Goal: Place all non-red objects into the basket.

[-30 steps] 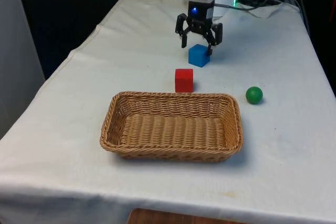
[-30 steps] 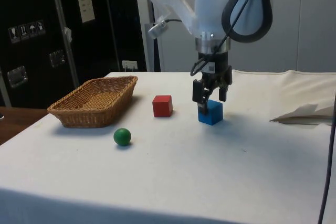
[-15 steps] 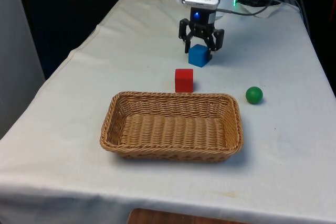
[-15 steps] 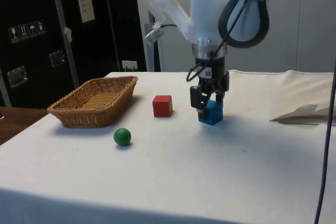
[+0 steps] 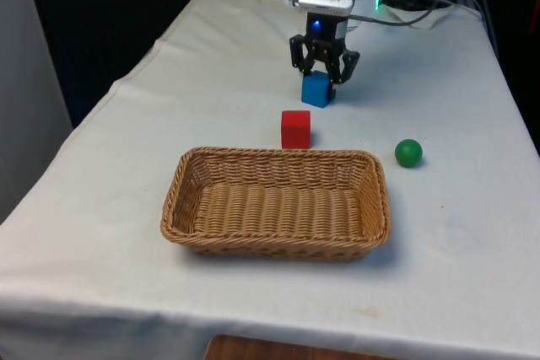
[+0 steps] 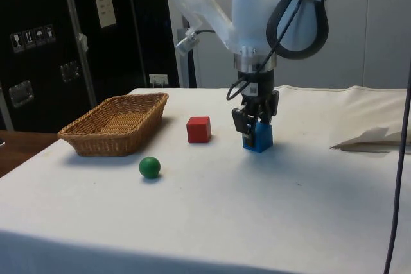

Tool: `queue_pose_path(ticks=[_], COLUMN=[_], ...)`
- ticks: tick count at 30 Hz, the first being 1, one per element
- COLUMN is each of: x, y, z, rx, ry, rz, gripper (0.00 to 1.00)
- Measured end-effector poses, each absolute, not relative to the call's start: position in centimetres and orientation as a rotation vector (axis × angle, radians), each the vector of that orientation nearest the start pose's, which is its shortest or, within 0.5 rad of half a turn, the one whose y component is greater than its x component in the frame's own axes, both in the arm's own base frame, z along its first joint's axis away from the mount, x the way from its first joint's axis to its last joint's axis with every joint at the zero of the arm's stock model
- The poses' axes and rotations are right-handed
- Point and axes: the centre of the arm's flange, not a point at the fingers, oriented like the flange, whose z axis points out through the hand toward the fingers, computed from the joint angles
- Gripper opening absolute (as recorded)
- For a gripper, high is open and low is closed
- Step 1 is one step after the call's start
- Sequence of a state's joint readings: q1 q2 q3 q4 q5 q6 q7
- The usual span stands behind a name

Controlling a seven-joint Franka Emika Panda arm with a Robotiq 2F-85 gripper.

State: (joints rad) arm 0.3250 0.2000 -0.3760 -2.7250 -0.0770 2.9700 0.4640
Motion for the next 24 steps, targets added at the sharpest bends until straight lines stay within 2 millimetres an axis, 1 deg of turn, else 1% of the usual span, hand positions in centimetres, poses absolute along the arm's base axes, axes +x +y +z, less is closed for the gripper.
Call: queue_pose_path(ticks=[2,8,9,10,17,18,19,24], x=[40.1,40.4,40.4,40.5,40.7,40.7,40.8,41.2], y=[-2.5,-2.3,-2.3,-2.2,-1.8,-1.8,-1.7,-1.6], z=[17.2,18.7,18.7,19.4,22.0,22.0,22.7,24.4], rx=[-3.139,-3.121,-3.121,-3.115,-3.094,-3.094,-3.088,-3.081], ry=[0.688,0.687,0.687,0.684,0.674,0.674,0.669,0.656], rz=[-0.120,-0.136,-0.136,-0.132,-0.125,-0.125,-0.126,-0.131], gripper=[0.03,0.03,0.03,0.03,0.03,0.03,0.03,0.03])
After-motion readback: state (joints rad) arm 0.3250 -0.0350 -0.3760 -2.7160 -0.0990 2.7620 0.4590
